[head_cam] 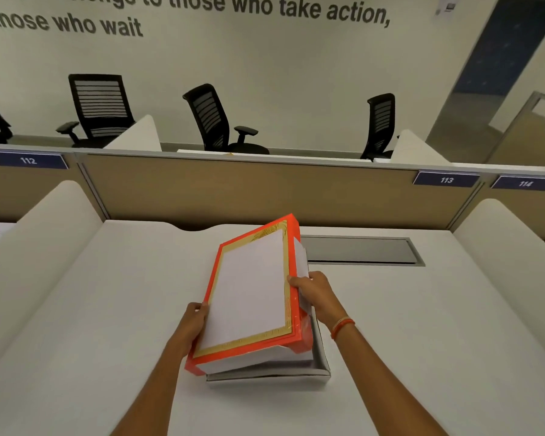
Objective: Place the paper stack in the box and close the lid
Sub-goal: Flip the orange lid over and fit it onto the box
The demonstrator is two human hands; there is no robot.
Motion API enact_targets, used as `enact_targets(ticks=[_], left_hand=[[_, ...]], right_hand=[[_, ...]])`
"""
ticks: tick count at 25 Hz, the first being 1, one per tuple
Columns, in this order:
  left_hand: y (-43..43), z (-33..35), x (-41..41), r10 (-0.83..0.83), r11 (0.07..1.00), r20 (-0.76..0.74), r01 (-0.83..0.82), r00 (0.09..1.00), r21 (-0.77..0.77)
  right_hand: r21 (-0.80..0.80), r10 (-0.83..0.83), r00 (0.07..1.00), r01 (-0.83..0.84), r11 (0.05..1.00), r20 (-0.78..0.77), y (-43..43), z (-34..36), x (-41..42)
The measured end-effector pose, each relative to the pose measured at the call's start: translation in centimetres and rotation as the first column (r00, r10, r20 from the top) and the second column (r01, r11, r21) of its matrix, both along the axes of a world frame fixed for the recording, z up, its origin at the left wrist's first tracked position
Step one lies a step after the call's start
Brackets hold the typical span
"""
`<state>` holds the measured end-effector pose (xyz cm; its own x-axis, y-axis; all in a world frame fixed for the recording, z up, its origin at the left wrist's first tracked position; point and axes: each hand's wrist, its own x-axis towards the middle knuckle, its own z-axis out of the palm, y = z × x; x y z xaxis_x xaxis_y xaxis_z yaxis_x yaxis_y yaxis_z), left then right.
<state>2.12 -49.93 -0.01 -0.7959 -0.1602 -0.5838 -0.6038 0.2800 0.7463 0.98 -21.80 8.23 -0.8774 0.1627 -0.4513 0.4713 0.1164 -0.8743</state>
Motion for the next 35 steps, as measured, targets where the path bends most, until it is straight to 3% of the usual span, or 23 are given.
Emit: enact_targets(ticks=[4, 14, 27, 35], left_hand=[[1.7, 0.3, 1.0, -0.036, 0.998, -0.061, 0.034, 0.997, -0.044], [4.5, -0.4, 2.8, -0.07, 0.973, -0.235, 0.015, 0.969, -0.229], [5.3, -2.2, 3.2, -0.136, 0.921, -0.284, 0.015, 0.949, -0.39], [5.4, -3.2, 2.9, -0.181, 0.893, -0.265, 0.046, 0.947, -0.447]], right_hand=[[0.022, -0.003, 1.0, 0.003, 1.0, 0.004, 1.5, -1.9, 1.3], [0.288, 0.005, 0.999, 0.005, 0.958, -0.035, 2.8, -6.2, 4.5], [0.403, 0.048, 0.998, -0.027, 0.915, -0.04, 3.7, -8.9, 5.3], [0.548, 0.128, 0.992, -0.098, 0.831, -0.015, 3.8, -10.4, 4.9]])
